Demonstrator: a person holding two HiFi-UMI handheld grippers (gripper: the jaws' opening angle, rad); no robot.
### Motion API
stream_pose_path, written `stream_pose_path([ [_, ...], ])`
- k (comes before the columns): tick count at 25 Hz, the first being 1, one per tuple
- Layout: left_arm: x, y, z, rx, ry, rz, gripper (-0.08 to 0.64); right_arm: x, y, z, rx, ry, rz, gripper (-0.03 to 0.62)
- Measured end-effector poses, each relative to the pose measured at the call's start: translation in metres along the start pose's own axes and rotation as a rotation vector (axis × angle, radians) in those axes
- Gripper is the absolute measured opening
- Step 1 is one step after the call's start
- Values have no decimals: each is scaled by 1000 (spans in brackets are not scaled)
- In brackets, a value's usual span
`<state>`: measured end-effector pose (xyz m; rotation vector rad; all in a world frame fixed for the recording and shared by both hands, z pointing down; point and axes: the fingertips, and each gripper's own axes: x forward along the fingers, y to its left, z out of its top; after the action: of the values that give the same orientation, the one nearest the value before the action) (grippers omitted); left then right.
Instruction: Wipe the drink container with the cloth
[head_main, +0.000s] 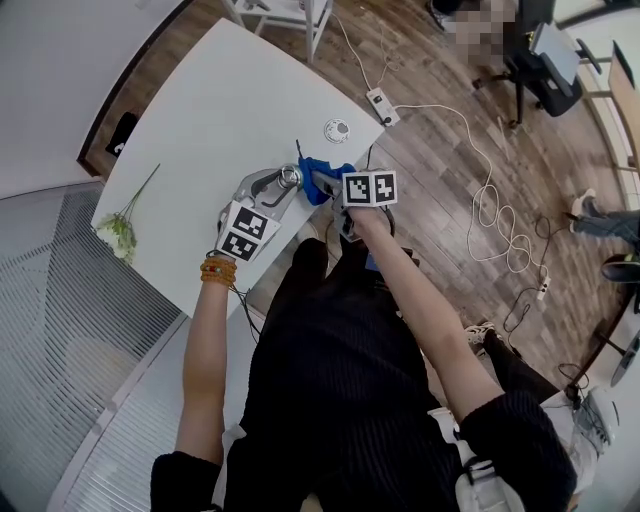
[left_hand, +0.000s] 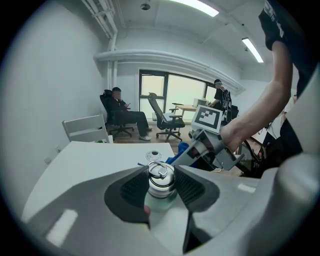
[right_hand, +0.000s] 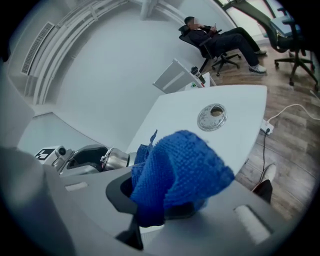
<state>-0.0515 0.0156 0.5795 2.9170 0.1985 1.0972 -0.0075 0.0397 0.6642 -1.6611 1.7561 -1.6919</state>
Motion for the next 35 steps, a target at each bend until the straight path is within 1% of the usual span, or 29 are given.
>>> stream_pose_path([
  [5,0,0,-1,-7,4,18,153,8,-13,-7,41,23,-30,78],
  [9,4,0,0,-11,7,28,152,16,-29,-13,44,77,-78,78],
  [11,5,-1,0,-9,6,32,152,21,-37,-18,26,116,-119,78],
  [15,7,-2,4,-7,-21,43,152,24,-44,-21,-12,181,-190,77],
  [18,7,-1,1,-39,-37,58,152,26,-46,-19,-34,212,-223,77],
  [20,6,0,1,-46,-45,67,149,26,-46,-18,-40,229,-225,77],
  [22,3,-2,-1,-43,-39,82,149,22,-44,-17,-24,230,-201,89],
  [24,0,-3,-3,-47,-37,115,149,13,-36,-6,-10,214,-158,89],
  [26,-6,-4,-7,-79,-48,151,150,0,-19,13,-36,203,-105,91],
  [28,-15,-4,-12,-131,-68,185,175,-15,7,40,-102,182,-40,91],
  [31,-29,-2,-12,-204,-114,244,212,-33,49,79,-236,173,68,91],
  [33,-34,-1,-9,-234,-131,272,224,-40,69,94,-313,214,133,91],
  [35,-36,1,-6,-255,-130,295,225,-42,79,100,-366,280,193,92],
])
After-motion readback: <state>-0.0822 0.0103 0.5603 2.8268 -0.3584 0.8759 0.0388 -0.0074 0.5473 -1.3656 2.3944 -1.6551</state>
